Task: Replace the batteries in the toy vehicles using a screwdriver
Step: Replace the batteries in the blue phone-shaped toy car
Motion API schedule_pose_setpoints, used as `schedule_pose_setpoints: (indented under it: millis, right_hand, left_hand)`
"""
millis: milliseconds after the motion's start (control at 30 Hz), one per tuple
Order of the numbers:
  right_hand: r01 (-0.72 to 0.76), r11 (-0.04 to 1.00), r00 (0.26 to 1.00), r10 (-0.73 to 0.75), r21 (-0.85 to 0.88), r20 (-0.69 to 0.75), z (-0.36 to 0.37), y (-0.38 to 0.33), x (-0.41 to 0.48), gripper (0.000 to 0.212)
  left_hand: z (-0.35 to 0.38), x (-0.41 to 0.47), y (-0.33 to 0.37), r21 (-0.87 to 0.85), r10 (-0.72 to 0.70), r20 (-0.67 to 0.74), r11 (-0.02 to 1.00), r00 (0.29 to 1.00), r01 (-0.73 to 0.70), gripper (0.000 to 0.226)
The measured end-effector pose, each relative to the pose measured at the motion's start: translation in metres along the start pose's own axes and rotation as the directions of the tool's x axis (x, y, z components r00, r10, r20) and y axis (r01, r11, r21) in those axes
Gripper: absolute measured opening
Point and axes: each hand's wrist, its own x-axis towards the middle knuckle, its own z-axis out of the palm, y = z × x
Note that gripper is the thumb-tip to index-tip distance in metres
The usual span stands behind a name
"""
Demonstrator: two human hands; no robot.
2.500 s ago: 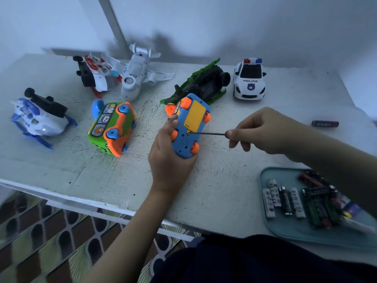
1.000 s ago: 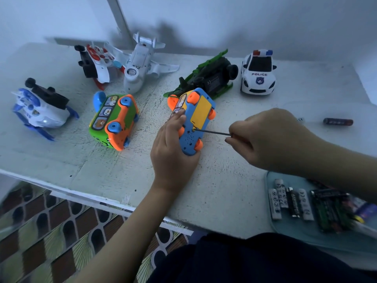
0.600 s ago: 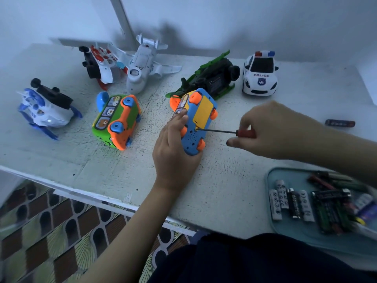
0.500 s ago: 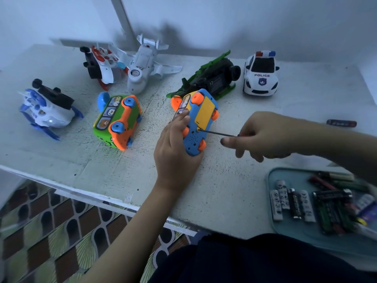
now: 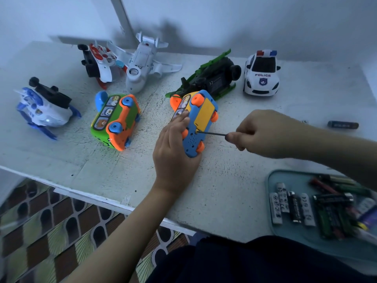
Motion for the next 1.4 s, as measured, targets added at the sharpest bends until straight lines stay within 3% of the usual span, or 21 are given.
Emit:
schedule_pose_setpoints:
  millis: [67, 167, 300, 400, 500, 567, 667, 767, 867, 933, 1000, 1067, 1167, 1267, 1333, 1400]
  right_hand:
    - [0.104, 0.951, 0.980, -0.148, -0.290, -0.136, 0.006, -0.001, -0.003, 0.048]
    - [0.181, 0.789, 0.895, -0.380, -0.587, -0.235, 0.013, 0.005, -0.007, 0.038]
    - [0.217, 0.757, 0.815, -0.489, -0.617, -0.312, 0.015, 0.009, -0.012, 0.036]
    - [0.178, 0.769, 0.879, -0.405, -0.613, -0.253, 0.011, 0.001, -0.015, 0.021]
    - [0.104, 0.915, 0.922, -0.236, -0.391, -0.307, 0.002, 0.004, -0.011, 0.054]
    - [0.030, 0.946, 0.967, -0.110, -0.324, -0.231, -0.003, 0.008, -0.005, 0.070]
    - [-0.126, 0.991, 0.982, 0.132, -0.054, 0.137, -0.008, 0.006, -0.002, 0.071]
    - [-0.175, 0.976, 0.929, 0.121, 0.128, 0.349, -0.009, 0.008, 0.003, 0.070]
    - [-0.306, 0.834, 0.887, 0.075, 0.460, 0.455, -0.011, 0.013, 0.007, 0.070]
    - [-0.420, 0.646, 0.849, 0.032, 0.637, 0.527, -0.014, 0.013, 0.007, 0.047]
    - [-0.515, 0.474, 0.807, -0.014, 0.714, 0.591, -0.016, 0.012, 0.007, 0.026]
    - [-0.538, 0.417, 0.793, -0.045, 0.733, 0.607, -0.015, 0.011, 0.007, 0.018]
    - [-0.363, 0.626, 0.882, -0.009, 0.690, 0.472, -0.010, 0.013, 0.009, 0.019]
    - [-0.113, 0.834, 0.982, 0.011, 0.540, 0.189, -0.007, 0.011, 0.008, 0.024]
    - [0.069, 0.956, 0.998, -0.070, 0.285, -0.008, -0.006, 0.008, 0.004, 0.023]
    - [0.228, 0.970, 0.954, -0.241, -0.090, -0.179, -0.001, 0.008, 0.001, 0.024]
  left_hand:
    - [0.000, 0.000, 0.000, 0.001, -0.009, -0.010, 1.000, 1.000, 0.009, 0.060]
    - [0.000, 0.000, -0.001, 0.004, -0.018, -0.015, 1.000, 1.000, 0.018, 0.061]
    - [0.001, 0.000, 0.000, 0.024, 0.028, -0.007, 0.999, 1.000, -0.028, 0.057]
    - [0.002, 0.000, 0.001, 0.032, 0.033, -0.014, 0.999, 0.999, -0.032, 0.057]
    - [0.001, -0.001, 0.001, 0.027, 0.012, -0.026, 1.000, 1.000, -0.011, 0.060]
    - [0.001, -0.001, 0.001, 0.027, 0.011, -0.029, 1.000, 1.000, -0.010, 0.061]
    - [0.002, 0.000, 0.001, 0.024, 0.021, -0.031, 0.999, 0.999, -0.021, 0.060]
    - [0.002, 0.000, 0.001, 0.023, 0.025, -0.025, 0.999, 0.999, -0.024, 0.058]
    - [0.001, 0.000, 0.001, 0.026, -0.002, -0.025, 1.000, 1.000, 0.002, 0.058]
    - [0.001, 0.001, 0.001, 0.026, -0.005, -0.026, 1.000, 1.000, 0.006, 0.058]
    - [0.001, 0.001, 0.000, 0.028, -0.004, -0.026, 1.000, 1.000, 0.005, 0.058]
    - [0.001, 0.000, 0.001, 0.027, -0.016, -0.024, 0.999, 1.000, 0.016, 0.060]
    - [0.001, 0.000, 0.001, 0.028, -0.033, -0.027, 0.999, 0.999, 0.033, 0.061]
    - [0.001, 0.000, 0.001, 0.025, -0.039, -0.019, 0.999, 0.999, 0.040, 0.062]
    - [0.001, 0.000, 0.001, 0.027, -0.040, -0.019, 0.999, 0.999, 0.040, 0.063]
    - [0.001, 0.000, 0.001, 0.033, -0.052, -0.018, 0.998, 0.998, 0.053, 0.065]
